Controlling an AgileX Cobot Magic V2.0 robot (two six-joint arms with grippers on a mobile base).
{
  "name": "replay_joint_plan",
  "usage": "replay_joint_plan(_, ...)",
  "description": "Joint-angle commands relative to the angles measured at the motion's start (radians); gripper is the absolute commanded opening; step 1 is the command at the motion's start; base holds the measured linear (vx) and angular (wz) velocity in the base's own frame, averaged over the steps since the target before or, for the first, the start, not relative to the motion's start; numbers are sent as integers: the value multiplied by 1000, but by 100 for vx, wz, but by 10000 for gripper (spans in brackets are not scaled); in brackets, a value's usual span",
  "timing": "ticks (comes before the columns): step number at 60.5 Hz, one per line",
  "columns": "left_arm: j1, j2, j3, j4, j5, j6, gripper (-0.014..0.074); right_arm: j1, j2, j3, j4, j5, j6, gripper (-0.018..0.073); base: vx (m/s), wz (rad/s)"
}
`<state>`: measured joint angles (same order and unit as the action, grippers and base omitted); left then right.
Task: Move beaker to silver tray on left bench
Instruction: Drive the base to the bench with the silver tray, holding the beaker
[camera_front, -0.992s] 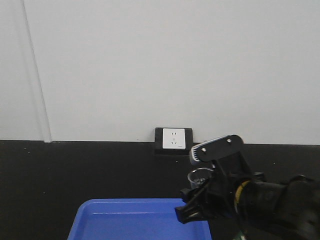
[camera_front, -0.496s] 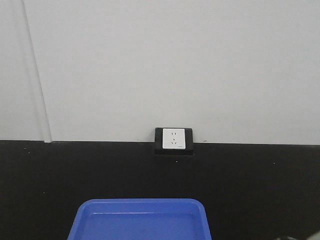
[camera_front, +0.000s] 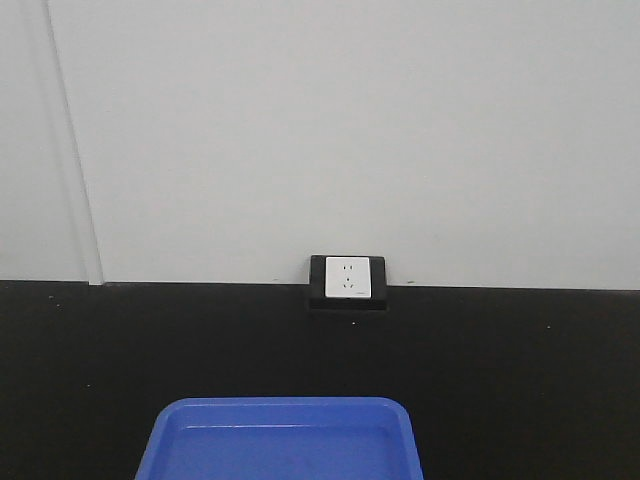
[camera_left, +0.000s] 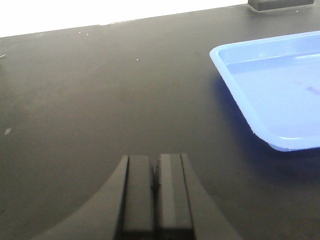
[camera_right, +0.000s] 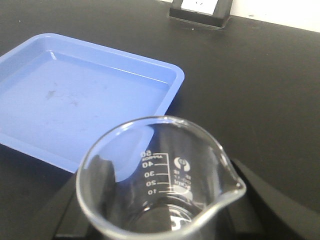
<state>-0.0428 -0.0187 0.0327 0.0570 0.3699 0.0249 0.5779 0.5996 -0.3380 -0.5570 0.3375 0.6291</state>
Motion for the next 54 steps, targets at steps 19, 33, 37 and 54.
replay_joint_plan(19,-7,-7,20,-3,-75,-2,1,-3,-2,-33,-24,-62,-2,-11,0,0)
replay_joint_plan(33,-7,-7,20,-3,-75,-2,1,-3,-2,-33,-24,-62,-2,-11,0,0)
replay_joint_plan(37,-7,-7,20,-3,-75,-2,1,-3,-2,-33,-24,-62,-2,-11,0,0)
replay_joint_plan(54,-7,-7,20,-3,-75,-2,1,-3,-2,-33,-24,-62,-2,-11,-1,-6)
